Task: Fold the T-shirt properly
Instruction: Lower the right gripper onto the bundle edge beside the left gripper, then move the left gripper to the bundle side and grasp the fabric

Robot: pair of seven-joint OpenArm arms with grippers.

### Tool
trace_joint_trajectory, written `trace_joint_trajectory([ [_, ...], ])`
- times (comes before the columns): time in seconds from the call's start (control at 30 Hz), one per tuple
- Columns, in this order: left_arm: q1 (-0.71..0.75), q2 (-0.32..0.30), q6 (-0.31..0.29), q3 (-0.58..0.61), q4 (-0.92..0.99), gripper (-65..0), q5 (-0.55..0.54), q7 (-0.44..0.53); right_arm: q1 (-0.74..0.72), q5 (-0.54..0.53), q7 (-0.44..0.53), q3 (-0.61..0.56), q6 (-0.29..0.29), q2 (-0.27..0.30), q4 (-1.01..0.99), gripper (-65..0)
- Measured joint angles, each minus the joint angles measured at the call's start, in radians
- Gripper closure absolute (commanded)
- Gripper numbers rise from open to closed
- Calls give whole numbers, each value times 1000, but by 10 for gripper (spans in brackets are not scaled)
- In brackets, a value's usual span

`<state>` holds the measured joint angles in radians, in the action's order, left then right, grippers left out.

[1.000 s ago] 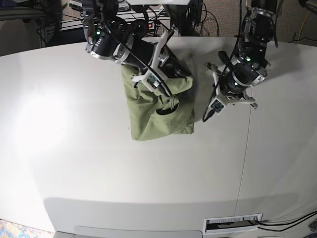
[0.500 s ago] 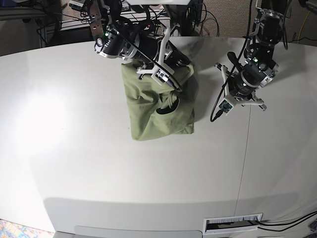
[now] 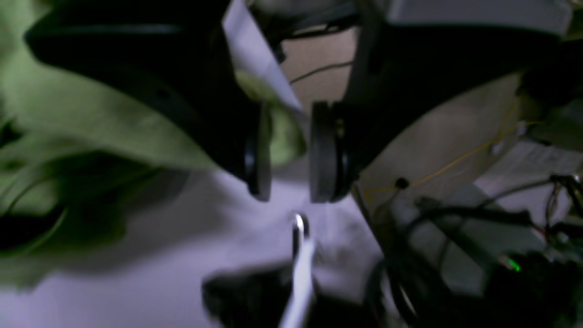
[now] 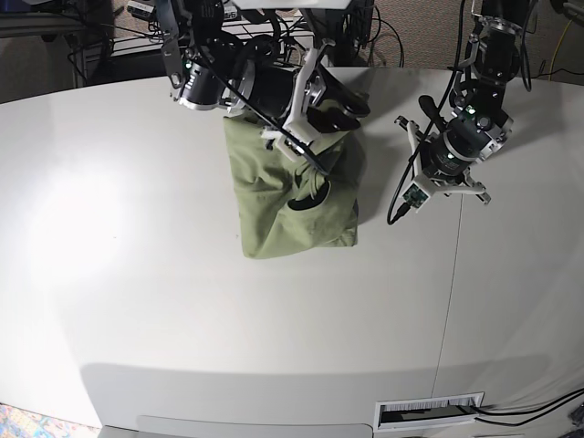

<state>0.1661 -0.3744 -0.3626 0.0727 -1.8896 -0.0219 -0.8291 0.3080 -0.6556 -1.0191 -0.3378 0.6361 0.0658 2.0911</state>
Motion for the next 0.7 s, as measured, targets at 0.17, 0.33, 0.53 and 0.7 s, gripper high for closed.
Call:
trace_joint_trajectory([
  [0.17,0,0,0,0,0,-76,0,0,-29,76,32,0,4,-32,37,-162],
  [0.33,0,0,-1,0,0,-76,-69,-8,-108,400,69,0,-1,-31,37,-162],
  [0.53,0,0,0,0,0,-76,-252,-32,-177,616,113,0,1,-31,37,-162],
  [0.7,0,-3,3,0,0,-76,-422,-66,-220,660,149,0,8,-11,37,-162],
])
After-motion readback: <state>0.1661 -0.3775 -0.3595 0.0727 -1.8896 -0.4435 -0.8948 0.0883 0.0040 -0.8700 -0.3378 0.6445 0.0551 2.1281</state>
